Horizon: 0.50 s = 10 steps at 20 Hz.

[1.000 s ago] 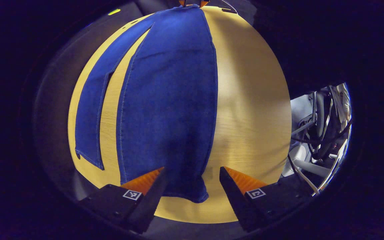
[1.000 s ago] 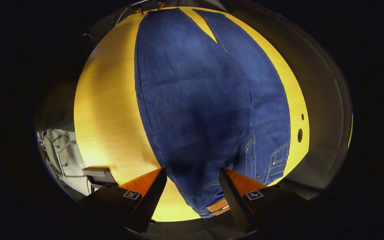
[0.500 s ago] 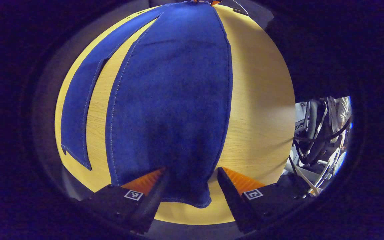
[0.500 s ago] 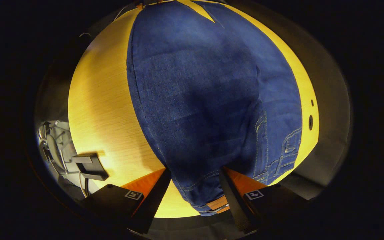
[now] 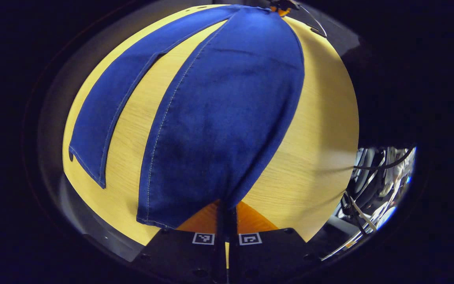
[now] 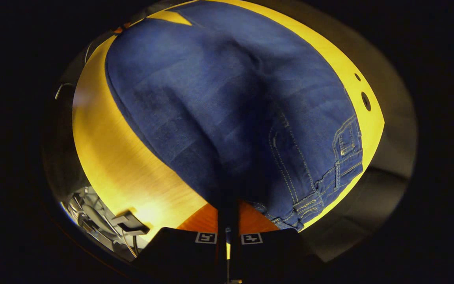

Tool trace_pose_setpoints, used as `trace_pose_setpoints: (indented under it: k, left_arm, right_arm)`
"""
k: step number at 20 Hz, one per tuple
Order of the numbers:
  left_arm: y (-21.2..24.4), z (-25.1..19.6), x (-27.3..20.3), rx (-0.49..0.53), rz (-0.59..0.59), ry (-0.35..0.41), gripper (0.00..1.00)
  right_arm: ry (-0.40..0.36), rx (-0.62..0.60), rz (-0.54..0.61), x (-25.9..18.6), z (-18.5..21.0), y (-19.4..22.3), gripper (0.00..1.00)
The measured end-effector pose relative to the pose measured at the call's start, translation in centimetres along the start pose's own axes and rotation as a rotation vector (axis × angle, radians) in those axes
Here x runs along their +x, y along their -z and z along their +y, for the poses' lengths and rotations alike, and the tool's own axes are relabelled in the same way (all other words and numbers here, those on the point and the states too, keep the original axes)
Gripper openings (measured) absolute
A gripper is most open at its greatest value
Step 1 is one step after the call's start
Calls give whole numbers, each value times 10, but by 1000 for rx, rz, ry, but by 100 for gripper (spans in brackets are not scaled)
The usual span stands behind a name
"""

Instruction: Grasp the waist and the cuffs of the jeans and fold them to make the two legs overlap; first hold the waist and fold one-third of the jeans toward the cuffs, then hold the cuffs and fold the remaining one-third in the same direction to finish folding.

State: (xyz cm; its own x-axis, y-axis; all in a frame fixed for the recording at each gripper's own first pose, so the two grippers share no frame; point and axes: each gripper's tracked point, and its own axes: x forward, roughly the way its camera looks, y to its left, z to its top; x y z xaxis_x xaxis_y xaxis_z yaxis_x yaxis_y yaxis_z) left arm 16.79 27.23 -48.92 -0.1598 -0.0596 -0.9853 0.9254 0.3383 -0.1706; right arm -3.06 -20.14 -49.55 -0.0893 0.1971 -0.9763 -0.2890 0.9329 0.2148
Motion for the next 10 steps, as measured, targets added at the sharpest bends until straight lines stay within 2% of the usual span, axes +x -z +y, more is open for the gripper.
trace_pose_setpoints:
  k: [5, 8, 10]
  left_arm:
    - [-24, 30, -34, -23, -112, -120, 7]
    - [-50, 46, -78, -78, -200, -138, 6]
    - [-73, 62, -100, -163, -292, -144, 6]
  right_arm:
    - [-35, 183, -152, -42, -10, -25, 7]
    - [-35, 305, -253, -84, -28, -46, 7]
    - [-28, 386, -321, -105, -44, -62, 6]
